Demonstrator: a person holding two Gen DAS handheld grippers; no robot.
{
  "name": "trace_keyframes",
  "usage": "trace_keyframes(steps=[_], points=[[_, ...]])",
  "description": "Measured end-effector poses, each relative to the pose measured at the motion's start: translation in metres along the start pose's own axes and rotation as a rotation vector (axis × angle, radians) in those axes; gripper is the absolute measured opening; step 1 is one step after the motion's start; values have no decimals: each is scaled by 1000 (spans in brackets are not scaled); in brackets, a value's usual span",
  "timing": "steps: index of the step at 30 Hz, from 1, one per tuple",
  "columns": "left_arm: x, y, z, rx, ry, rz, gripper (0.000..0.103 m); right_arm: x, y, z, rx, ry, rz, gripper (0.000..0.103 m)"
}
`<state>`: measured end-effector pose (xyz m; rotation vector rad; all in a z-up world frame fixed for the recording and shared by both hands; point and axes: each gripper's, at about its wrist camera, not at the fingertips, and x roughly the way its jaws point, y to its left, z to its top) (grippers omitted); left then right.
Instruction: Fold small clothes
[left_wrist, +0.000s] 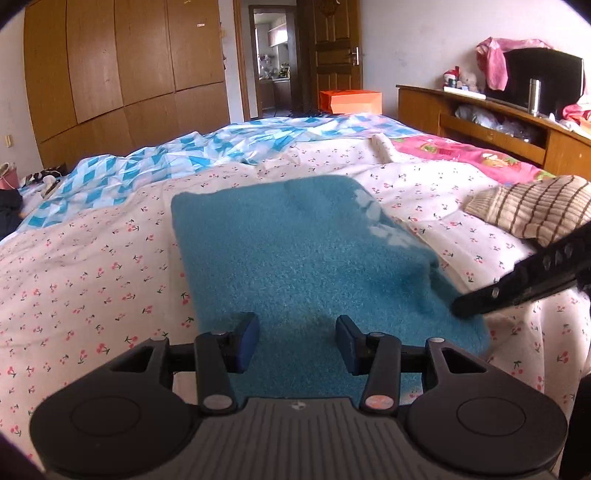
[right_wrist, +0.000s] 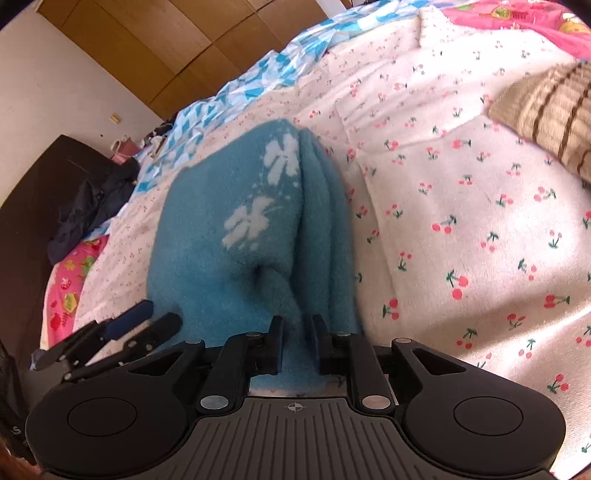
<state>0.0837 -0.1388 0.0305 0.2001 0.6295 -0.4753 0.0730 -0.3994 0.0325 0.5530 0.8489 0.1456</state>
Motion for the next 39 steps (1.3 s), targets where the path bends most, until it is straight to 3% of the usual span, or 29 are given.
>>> trace_keyframes(steps=[3, 4, 5, 11, 12, 17, 20, 23, 26, 28, 30, 32, 34, 36, 37, 39], points=[[2, 5, 1, -22, -3, -6, 49, -1, 12, 22, -33, -65, 0, 31], [2, 5, 1, -24, -4, -7, 49, 6, 15, 31, -32, -72, -1, 41], [2, 4, 1, -23, -4, -6, 50, 15, 18, 39, -33, -72, -6, 45], [3, 3, 5, -45, -9, -22, 52, 74, 27, 63, -31, -15, -60, 53], [4, 3, 6, -48, -9, -27, 52, 80, 27, 64, -22, -6, -76, 53], [4, 7, 15, -64, -16, -55, 52, 77, 30, 71, -48, -29, -78, 22], [-7, 12, 24, -96, -67, -71, 52, 74, 21, 83, -27, -53, -77, 16], [-10, 20, 26, -110, -85, -42, 54, 92, 6, 76, -12, -38, -109, 17], [5, 38, 17, -153, -16, 19, 56, 93, -6, 68, 52, -55, -75, 18], [9, 53, 12, -237, 18, -18, 59, 89, -6, 67, 68, -53, -69, 19], [10, 59, 10, -283, 31, -31, 60, 85, 2, 66, 29, -55, -84, 23], [7, 55, 12, -253, 17, -10, 60, 77, 15, 65, -8, -68, -99, 34], [3, 52, 15, -224, -4, 0, 60, 67, 22, 63, -35, -87, -104, 37], [0, 53, 17, -225, -9, -9, 60, 59, 25, 61, -63, -95, -90, 52], [0, 55, 18, -229, -8, -9, 60, 57, 26, 60, -70, -92, -81, 65], [2, 59, 19, -238, -1, -10, 60, 56, 25, 57, -76, -76, -77, 67]])
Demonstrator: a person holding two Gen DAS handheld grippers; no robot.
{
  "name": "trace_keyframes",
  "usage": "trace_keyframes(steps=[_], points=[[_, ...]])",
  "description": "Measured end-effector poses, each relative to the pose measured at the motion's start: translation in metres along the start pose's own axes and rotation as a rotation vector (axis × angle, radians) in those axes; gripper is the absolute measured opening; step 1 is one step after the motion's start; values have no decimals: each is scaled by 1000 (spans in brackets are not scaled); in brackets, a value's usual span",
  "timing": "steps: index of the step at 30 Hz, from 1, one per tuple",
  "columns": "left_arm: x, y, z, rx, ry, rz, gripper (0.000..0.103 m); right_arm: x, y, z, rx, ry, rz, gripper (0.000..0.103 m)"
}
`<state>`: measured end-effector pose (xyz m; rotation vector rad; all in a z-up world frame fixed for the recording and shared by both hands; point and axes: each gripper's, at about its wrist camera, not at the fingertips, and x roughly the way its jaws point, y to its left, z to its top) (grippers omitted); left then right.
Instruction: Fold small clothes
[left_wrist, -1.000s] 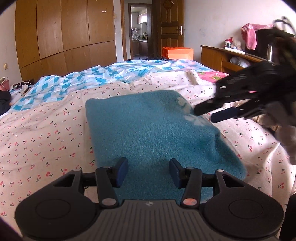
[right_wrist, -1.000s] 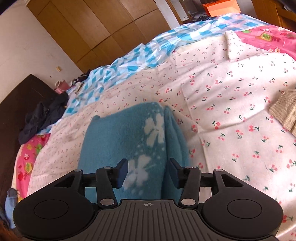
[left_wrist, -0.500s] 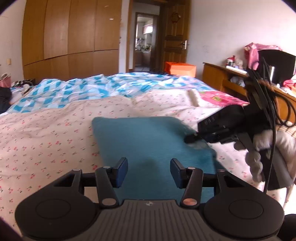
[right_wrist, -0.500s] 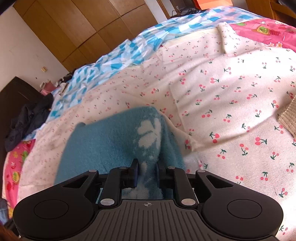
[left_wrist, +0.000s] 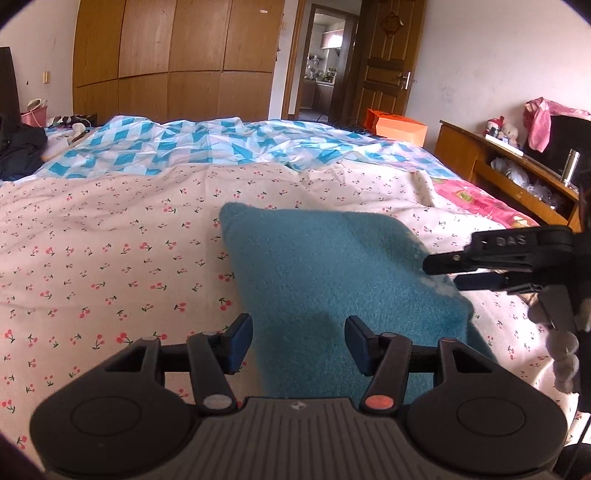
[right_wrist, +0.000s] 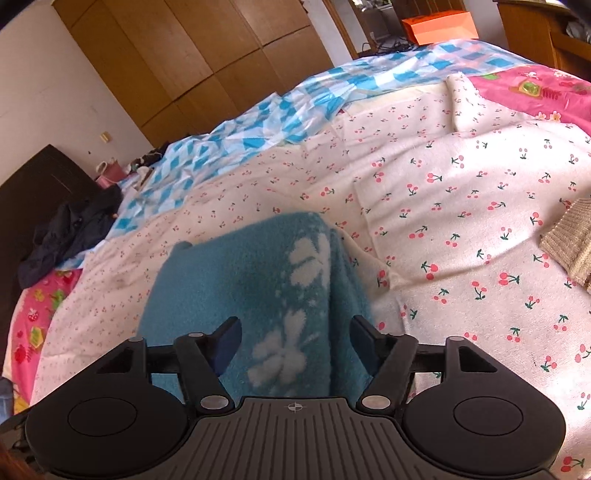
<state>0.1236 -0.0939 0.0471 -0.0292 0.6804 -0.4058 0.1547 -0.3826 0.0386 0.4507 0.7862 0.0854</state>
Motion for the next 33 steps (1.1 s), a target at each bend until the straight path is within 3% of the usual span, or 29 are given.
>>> trace_keyframes(steps=[5, 10, 13, 21, 25, 29, 33], points=[[2, 13, 3, -55, 21, -23, 60, 13, -10, -6, -2, 55, -27, 78], [19, 25, 1, -95, 80, -97, 63, 32, -35, -11, 115, 107, 57, 83], [34, 27, -2, -105, 107, -166, 71, 37, -48, -13, 159, 116, 124, 85], [72, 37, -1, -181, 164, -262, 96, 58, -52, -10, 208, 143, 227, 88], [89, 40, 2, -221, 190, -287, 97, 65, -43, -10, 226, 145, 233, 85], [73, 41, 4, -242, 164, -305, 86, 52, -40, -15, 265, 136, 260, 67], [52, 47, 8, -274, 142, -327, 79, 41, -24, -18, 267, 141, 276, 61]])
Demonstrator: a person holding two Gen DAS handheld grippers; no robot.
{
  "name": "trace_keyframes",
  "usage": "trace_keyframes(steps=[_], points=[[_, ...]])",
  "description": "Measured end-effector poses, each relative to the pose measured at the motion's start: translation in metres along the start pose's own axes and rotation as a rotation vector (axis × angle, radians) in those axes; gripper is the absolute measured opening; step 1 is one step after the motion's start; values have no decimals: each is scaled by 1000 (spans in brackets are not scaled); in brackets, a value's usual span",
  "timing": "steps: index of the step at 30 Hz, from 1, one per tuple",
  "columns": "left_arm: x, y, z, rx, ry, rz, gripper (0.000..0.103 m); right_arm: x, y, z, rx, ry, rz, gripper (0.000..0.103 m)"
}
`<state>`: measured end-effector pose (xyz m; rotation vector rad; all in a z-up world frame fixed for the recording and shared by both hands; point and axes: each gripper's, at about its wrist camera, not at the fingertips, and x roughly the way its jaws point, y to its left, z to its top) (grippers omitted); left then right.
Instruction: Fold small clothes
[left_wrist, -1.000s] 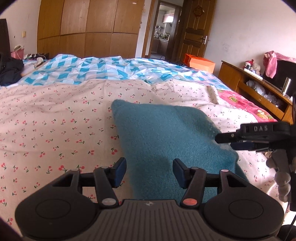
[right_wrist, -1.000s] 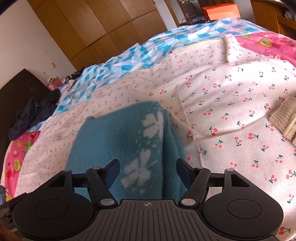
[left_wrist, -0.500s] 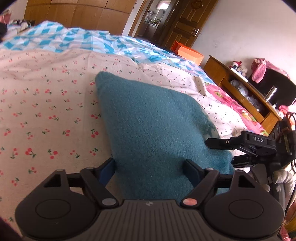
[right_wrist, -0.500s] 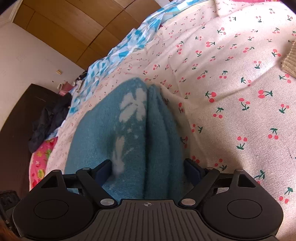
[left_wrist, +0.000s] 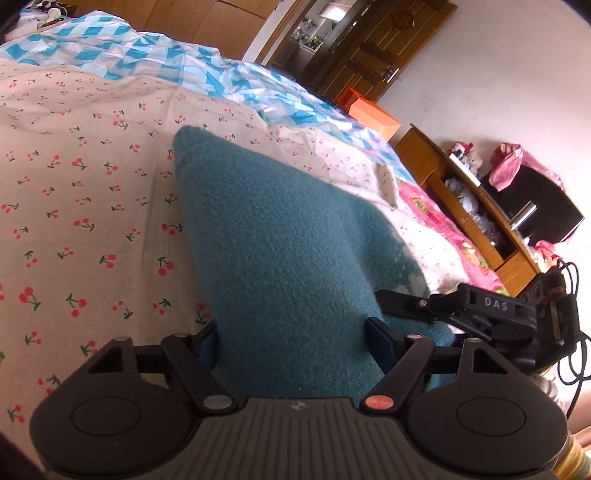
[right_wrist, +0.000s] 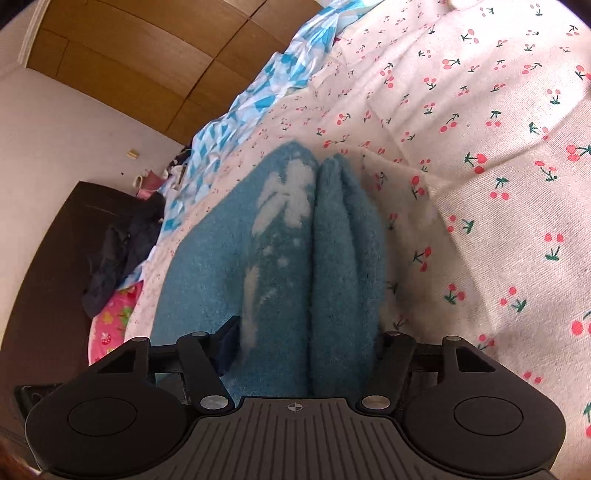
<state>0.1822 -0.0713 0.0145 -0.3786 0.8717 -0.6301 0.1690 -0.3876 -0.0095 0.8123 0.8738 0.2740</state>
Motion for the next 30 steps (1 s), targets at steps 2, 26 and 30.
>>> trace_keyframes(steps=[2, 26, 30], points=[[-19, -1, 1, 8, -21, -5, 79, 2, 14, -8, -2, 22, 33, 59], [-127, 47, -30, 182, -192, 380, 76, 33, 149, -81, -421, -61, -228, 60], [-141, 37, -23, 229, -241, 394, 76, 17, 189, -92, -578, -181, -243, 60]])
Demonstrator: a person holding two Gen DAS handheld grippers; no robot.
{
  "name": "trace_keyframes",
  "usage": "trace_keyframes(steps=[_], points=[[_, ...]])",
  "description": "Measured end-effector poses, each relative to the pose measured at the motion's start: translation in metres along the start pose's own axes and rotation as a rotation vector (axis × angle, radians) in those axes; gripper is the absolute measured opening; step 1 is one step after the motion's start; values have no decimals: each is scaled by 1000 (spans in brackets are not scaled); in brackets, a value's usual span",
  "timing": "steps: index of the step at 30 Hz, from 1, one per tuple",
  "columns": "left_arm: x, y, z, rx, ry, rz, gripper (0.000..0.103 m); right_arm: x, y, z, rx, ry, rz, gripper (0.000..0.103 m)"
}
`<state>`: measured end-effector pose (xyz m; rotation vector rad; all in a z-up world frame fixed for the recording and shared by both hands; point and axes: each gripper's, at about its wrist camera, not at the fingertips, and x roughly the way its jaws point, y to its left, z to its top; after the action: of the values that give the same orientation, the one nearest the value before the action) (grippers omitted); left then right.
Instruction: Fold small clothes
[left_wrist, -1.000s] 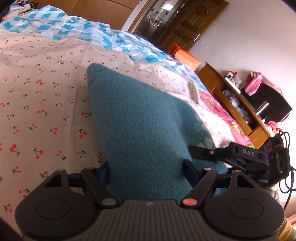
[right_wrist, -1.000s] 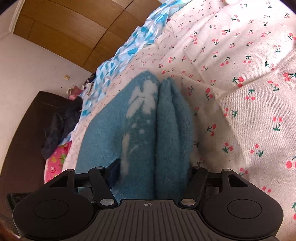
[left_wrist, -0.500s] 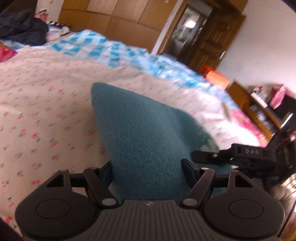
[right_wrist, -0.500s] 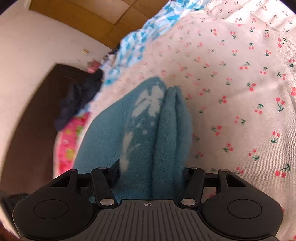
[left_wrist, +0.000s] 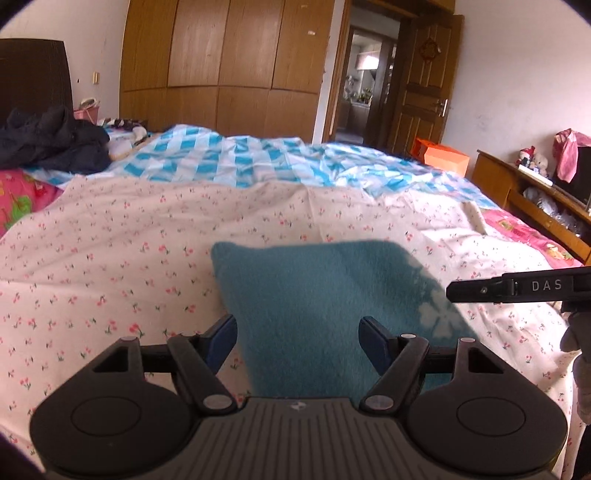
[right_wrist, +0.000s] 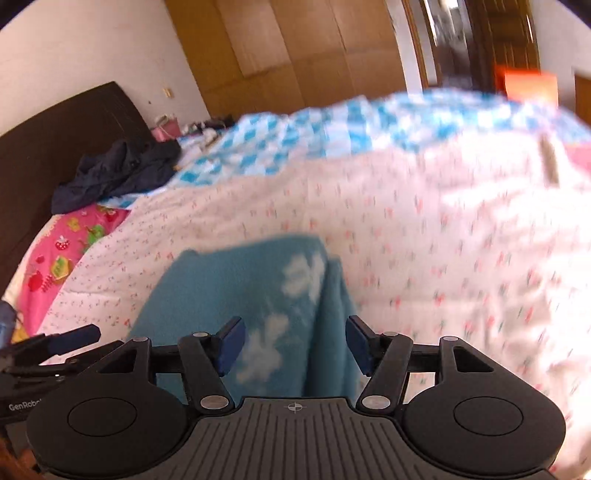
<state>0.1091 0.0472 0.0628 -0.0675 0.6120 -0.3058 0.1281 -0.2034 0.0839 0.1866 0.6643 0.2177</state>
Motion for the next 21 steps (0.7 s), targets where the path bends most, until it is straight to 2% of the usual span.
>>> trace_keyframes(steps=[3, 7, 9, 11, 12, 14, 21], points=[[5, -4, 4, 18, 5, 36, 76, 0, 18, 5, -30, 5, 73, 58], [12, -7, 1, -5, 46, 49, 76, 25, 27, -5, -67, 94, 79, 33], [16, -9, -4, -8, 74, 56, 76, 36, 23, -13, -62, 133, 53, 30], [20, -12, -9, 3, 98, 66, 76, 41, 18, -21, -67, 148, 13, 18], [24, -13, -11, 8, 115, 72, 77, 44, 15, -22, -63, 153, -2, 16], [29, -13, -15, 4, 129, 62, 77, 49, 9, -25, -66, 154, -25, 2], [38, -13, -15, -20, 154, 55, 82, 59, -8, -24, 2, 167, -11, 0]])
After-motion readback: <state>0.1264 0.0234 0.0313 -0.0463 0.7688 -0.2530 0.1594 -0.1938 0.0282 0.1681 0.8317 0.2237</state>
